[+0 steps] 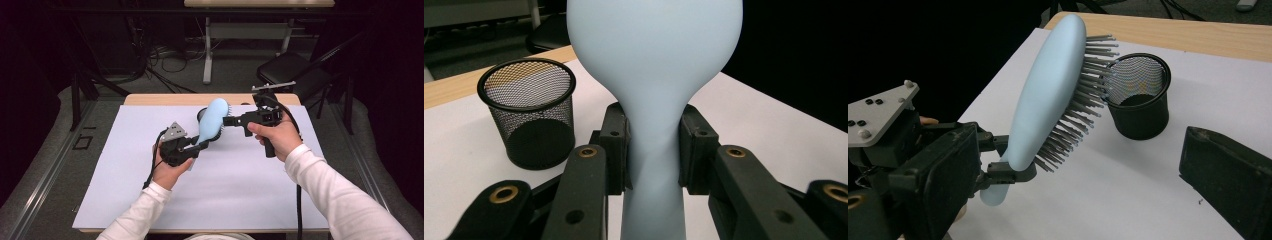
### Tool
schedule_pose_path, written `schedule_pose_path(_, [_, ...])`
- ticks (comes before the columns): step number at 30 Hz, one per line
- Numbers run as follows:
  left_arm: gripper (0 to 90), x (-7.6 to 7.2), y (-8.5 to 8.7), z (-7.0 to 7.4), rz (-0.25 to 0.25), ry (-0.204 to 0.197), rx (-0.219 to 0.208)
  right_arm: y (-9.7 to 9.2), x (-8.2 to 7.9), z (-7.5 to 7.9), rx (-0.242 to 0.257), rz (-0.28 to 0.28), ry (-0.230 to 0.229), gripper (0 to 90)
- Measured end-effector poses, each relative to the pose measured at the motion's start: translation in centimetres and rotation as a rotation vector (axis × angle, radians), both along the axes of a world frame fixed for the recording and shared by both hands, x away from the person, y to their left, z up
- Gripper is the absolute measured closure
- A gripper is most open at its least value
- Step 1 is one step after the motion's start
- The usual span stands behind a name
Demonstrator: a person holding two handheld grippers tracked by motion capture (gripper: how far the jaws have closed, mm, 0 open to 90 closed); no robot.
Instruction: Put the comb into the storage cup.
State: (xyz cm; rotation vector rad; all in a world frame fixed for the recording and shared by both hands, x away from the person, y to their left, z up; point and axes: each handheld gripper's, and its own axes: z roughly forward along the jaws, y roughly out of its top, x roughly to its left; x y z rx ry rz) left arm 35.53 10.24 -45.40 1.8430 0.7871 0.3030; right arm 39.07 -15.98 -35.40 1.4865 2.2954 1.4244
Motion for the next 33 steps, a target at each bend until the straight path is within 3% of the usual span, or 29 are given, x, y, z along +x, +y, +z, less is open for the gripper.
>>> schedule_pose_path(19, [69.7,-0.3,-0.4,-0.1,-0.013,-0.005,0.001,0.6,1.3,-1.0,0.032,-0.019,0.018,6.1])
schedule_pose_path(33, [69.7,-0.4,-0.6,-0.2,-0.018,-0.009,0.005,2.3,2.1,-2.0,0.052,-0.002,0.041,9.7])
